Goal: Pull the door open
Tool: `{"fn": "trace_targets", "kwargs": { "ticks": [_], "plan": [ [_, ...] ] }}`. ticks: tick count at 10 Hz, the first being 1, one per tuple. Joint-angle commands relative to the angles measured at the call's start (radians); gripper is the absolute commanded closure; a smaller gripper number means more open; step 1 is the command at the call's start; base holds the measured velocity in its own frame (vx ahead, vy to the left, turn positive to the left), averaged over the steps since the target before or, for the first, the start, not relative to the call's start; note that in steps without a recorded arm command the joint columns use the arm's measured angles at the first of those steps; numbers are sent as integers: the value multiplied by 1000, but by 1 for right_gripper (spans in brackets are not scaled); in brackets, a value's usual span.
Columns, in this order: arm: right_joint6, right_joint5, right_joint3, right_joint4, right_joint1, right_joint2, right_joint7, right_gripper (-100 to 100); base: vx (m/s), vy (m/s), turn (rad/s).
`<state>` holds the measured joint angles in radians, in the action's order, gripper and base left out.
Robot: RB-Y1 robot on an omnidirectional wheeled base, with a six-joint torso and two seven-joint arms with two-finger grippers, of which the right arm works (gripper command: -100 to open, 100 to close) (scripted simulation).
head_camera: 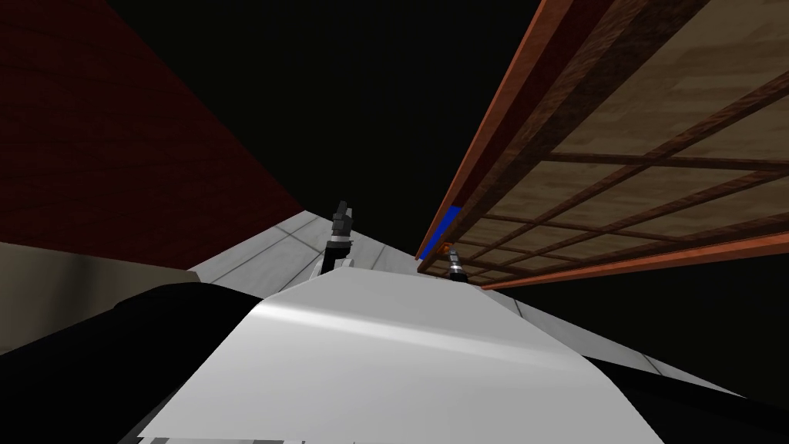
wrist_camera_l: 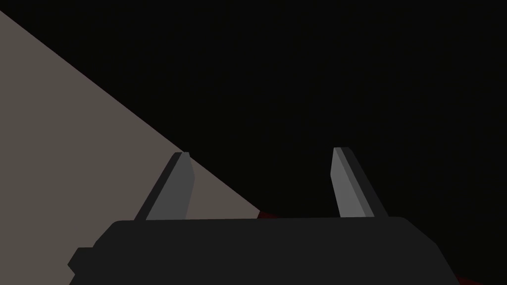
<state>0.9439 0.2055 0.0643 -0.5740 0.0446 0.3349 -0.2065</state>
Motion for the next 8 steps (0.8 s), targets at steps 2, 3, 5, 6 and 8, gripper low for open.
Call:
{"fn": "trace_targets", "kwargs": {
  "ticks": [2, 3, 5, 6, 8],
  "plan": [
    [7, 2, 11, 18, 5, -14, 55, 100, -29, -14, 39],
    [6, 8, 13, 16, 4, -14, 92, 100, -31, -17, 44],
    [5, 14, 14, 14, 3, -14, 134, 100, -25, -13, 45],
    [3, 21, 16, 12, 2, -14, 162, 100, -46, -26, 75],
    [2, 27, 17, 10, 1, -14, 216, 100, -35, -14, 25]
  ]
}}
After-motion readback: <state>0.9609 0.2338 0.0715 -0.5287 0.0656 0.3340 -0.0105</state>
